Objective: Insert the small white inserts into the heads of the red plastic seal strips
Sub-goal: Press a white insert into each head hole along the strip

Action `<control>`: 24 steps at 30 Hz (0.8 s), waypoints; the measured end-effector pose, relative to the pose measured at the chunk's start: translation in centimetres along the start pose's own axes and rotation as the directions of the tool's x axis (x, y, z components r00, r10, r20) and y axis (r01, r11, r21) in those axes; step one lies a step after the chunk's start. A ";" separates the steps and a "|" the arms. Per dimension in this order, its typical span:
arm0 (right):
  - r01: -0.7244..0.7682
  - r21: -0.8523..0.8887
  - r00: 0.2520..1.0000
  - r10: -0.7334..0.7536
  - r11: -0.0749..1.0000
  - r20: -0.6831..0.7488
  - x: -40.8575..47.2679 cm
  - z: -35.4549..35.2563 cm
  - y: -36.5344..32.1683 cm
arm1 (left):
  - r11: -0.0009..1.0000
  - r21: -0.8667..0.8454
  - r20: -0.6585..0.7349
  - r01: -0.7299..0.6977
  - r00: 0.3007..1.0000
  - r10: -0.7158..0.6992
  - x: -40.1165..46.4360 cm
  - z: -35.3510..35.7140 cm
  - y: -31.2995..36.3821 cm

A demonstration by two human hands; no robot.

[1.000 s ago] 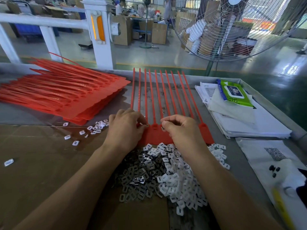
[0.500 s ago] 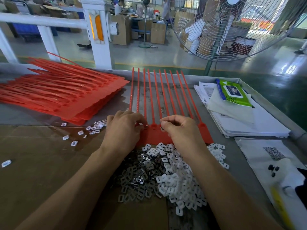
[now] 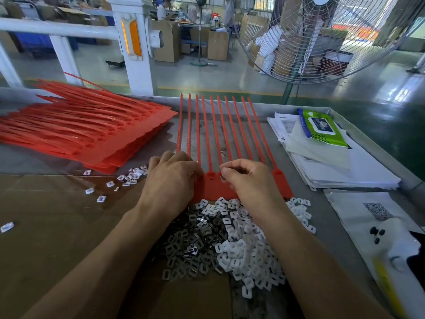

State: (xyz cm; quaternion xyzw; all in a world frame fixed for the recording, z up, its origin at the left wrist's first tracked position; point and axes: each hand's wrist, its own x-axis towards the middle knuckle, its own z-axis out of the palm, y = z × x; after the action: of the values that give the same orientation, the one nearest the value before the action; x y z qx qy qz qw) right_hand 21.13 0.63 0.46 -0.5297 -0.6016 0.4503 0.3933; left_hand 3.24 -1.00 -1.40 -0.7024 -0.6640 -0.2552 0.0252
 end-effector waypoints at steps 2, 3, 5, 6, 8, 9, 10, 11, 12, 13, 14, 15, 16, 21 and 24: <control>0.004 -0.003 1.000 -0.004 1.000 0.003 0.0 0.0 0.0 | 1.000 -0.015 -0.013 -0.007 1.000 0.007 0.0 -0.1 0.0; 0.006 -0.002 1.000 -0.006 1.000 0.005 0.0 -0.1 0.1 | 1.000 -0.023 -0.025 -0.003 1.000 0.002 -0.1 -0.3 0.0; 0.007 -0.001 1.000 -0.007 1.000 0.009 -0.1 -0.1 0.0 | 0.999 -0.034 -0.045 0.016 0.999 -0.018 -0.1 -0.5 -0.1; 0.008 -0.004 1.000 -0.008 1.000 0.011 -0.1 -0.1 0.0 | 0.999 -0.040 -0.051 0.024 0.998 -0.026 -0.1 -0.7 -0.2; 0.010 -0.007 1.000 -0.009 1.000 0.015 -0.1 -0.1 0.0 | 0.998 -0.049 -0.056 0.031 0.998 -0.034 -0.2 -0.7 -0.3; 0.010 -0.007 1.000 -0.010 1.000 0.016 -0.1 -0.1 0.0 | 0.998 -0.050 -0.055 0.032 0.998 -0.035 -0.2 -0.7 -0.3; 0.011 -0.006 1.000 -0.011 1.000 0.017 -0.1 -0.1 0.0 | 0.998 -0.048 -0.054 0.033 0.998 -0.036 -0.2 -0.7 -0.3; 0.013 -0.005 1.000 -0.013 1.000 0.017 -0.1 -0.2 0.0 | 0.998 -0.046 -0.051 0.035 0.998 -0.037 -0.2 -0.7 -0.3; 0.016 -0.004 1.000 -0.016 1.000 0.016 0.0 -0.2 0.0 | 0.998 -0.046 -0.048 0.037 0.998 -0.039 -0.2 -0.6 -0.3; 0.019 -0.003 1.000 -0.019 1.000 0.015 0.0 -0.2 0.0 | 0.998 -0.048 -0.043 0.036 0.998 -0.038 -0.1 -0.6 -0.3; 0.019 -0.002 1.000 -0.019 1.000 0.015 0.0 -0.2 0.0 | 0.998 -0.049 -0.036 0.027 0.999 -0.029 -0.1 -0.5 -0.3; 0.018 0.000 1.000 -0.018 1.000 0.015 0.0 -0.1 0.0 | 0.999 -0.049 -0.027 0.008 1.000 -0.009 -0.1 -0.5 -0.3; 0.017 0.000 1.000 -0.017 1.000 0.015 0.0 -0.1 0.1 | 0.999 -0.042 -0.016 -0.016 1.000 0.016 -0.1 -0.4 -0.3; 0.019 -0.010 1.000 -0.018 1.000 0.022 0.1 -0.1 0.3 | 0.999 0.030 0.008 -0.039 0.999 0.038 0.0 -0.4 -0.5; 0.024 -0.010 0.999 -0.023 1.000 0.023 0.2 -0.1 0.4 | 1.000 0.008 0.000 -0.026 1.000 0.026 0.0 -0.6 -0.7</control>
State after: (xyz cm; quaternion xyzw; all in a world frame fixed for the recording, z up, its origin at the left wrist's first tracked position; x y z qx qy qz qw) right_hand 21.34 0.82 0.11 -0.5193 -0.6146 0.4488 0.3888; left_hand 2.42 -1.17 -1.11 -0.7107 -0.6560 -0.2521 0.0313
